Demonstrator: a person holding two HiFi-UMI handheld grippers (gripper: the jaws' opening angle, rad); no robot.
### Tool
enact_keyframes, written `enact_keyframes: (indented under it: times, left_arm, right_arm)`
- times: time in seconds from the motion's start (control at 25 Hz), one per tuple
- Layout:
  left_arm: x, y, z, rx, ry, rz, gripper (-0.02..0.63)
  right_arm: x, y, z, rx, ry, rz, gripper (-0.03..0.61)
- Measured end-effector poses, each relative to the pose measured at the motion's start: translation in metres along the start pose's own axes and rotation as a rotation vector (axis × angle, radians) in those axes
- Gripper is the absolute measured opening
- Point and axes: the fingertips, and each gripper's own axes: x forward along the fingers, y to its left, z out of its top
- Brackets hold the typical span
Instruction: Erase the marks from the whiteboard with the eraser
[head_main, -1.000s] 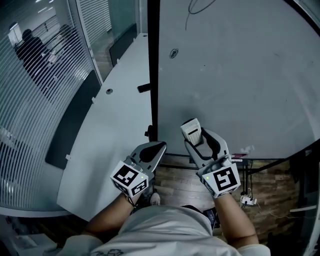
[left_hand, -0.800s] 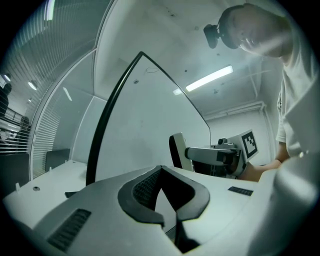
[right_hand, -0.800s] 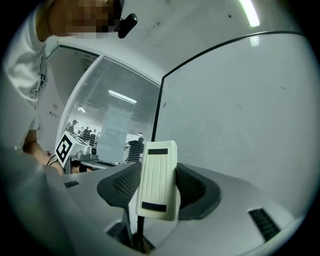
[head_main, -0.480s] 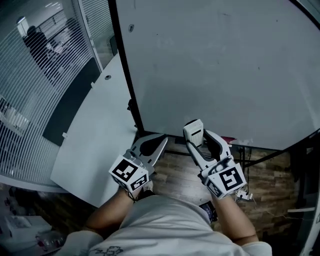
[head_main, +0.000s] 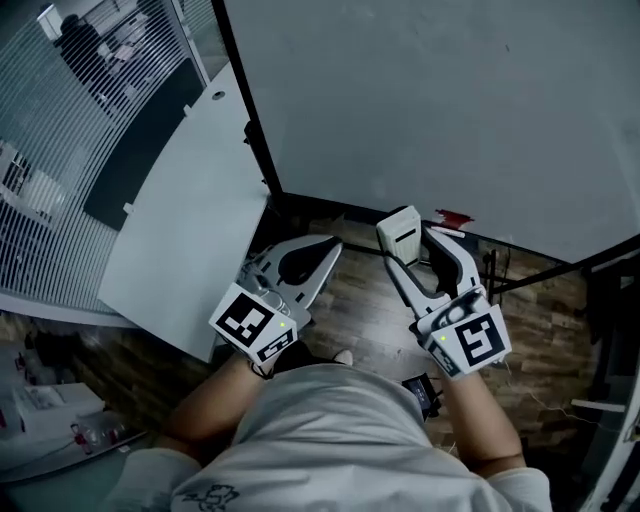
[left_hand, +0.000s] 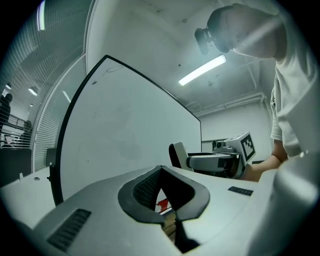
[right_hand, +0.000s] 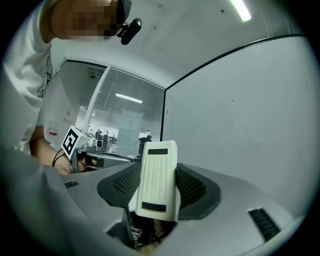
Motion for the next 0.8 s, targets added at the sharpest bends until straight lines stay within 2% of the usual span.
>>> enact_keyframes:
  times: [0.32,0.8]
  left_arm:
    - [-0.042,-0.022,-0.014,0.021,0.054,-0.007,0.006]
    - [-0.135,-0.041,-0.011,-0.002,0.078,-0.089,0.008]
  right_arm:
    - [-0.022,0.042,-0.009,0.058,0.0,0.05,0.235]
    - [-0.028,0.141,0.011,0.082,-0.009,0.025,0.235]
